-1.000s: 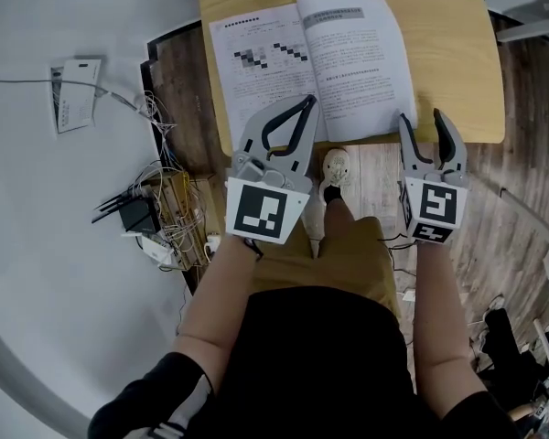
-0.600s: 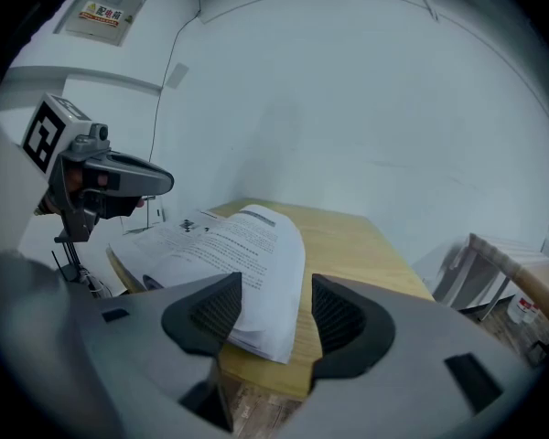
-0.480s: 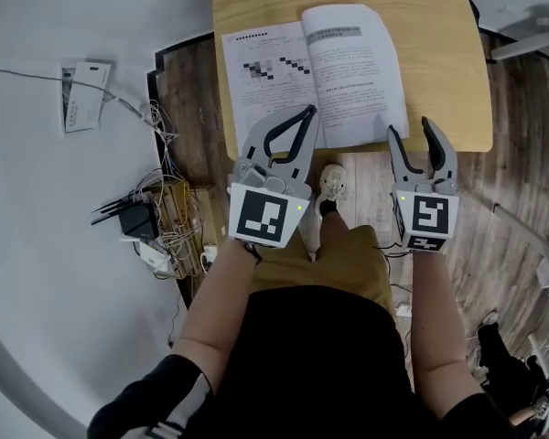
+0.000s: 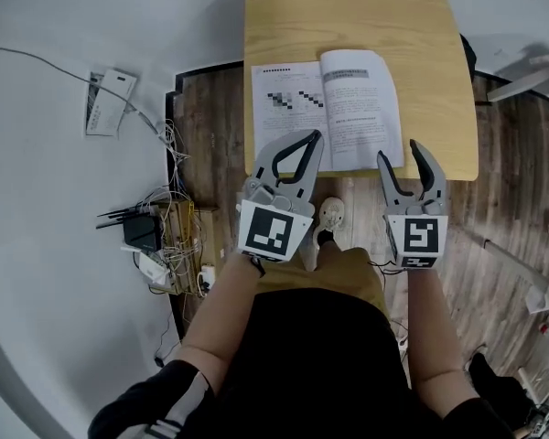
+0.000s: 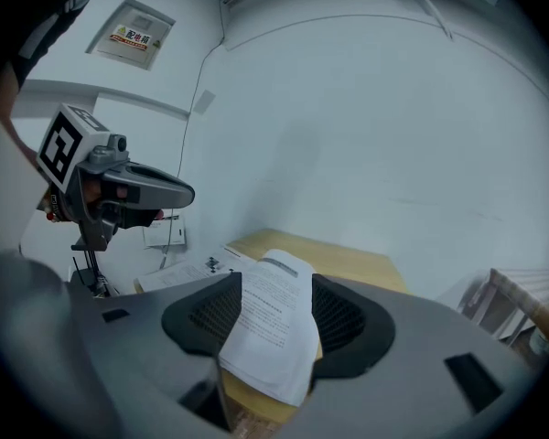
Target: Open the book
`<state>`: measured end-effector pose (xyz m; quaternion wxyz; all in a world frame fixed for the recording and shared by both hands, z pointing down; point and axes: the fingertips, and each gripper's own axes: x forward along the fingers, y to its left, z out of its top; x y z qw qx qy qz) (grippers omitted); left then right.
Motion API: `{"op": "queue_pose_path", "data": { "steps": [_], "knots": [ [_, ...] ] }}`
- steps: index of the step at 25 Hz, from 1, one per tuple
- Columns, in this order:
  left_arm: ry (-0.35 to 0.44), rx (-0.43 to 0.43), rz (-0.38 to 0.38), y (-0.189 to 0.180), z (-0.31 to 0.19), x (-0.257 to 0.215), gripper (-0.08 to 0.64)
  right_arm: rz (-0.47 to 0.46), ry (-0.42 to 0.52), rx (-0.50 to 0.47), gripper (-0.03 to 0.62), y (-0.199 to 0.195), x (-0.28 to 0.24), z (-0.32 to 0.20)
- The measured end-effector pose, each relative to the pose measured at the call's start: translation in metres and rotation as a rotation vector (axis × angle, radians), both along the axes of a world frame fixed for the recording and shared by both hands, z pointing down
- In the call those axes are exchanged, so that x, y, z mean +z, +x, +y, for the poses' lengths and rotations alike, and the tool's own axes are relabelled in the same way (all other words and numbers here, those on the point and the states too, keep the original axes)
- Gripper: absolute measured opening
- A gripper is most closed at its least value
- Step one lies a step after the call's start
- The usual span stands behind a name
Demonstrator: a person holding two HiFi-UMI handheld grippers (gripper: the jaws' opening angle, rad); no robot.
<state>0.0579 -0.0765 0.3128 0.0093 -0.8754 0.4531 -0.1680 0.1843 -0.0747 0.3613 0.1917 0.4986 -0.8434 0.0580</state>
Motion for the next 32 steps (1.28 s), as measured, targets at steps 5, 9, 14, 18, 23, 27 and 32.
{"op": "queue_pose_path", "data": {
  "steps": [5,9,14,18,23,27,32],
  "knots": [
    [0.012,-0.011,-0.020,-0.008,0.005,-0.029,0.011,0.025,0.081,-0.074,0.249,-0.018,-0.035,0.007],
    [0.062,-0.019,-0.008,-0.017,0.006,-0.052,0.011,0.047,0.150,-0.134,0.249,-0.031,-0.059,0.012],
    [0.070,-0.038,0.001,-0.031,0.013,-0.070,0.011,0.014,0.212,-0.162,0.249,-0.037,-0.093,0.014],
    [0.086,-0.035,0.015,-0.035,0.020,-0.088,0.011,0.000,0.266,-0.196,0.249,-0.046,-0.125,0.019],
    [0.118,-0.025,0.051,-0.038,0.026,-0.111,0.011,0.007,0.326,-0.248,0.247,-0.064,-0.159,0.032],
    [0.162,-0.019,0.062,-0.041,0.029,-0.127,0.011,-0.019,0.363,-0.283,0.249,-0.074,-0.178,0.039],
    [0.174,-0.047,0.086,-0.055,0.032,-0.140,0.011,-0.058,0.391,-0.297,0.248,-0.089,-0.193,0.043]
  ]
}}
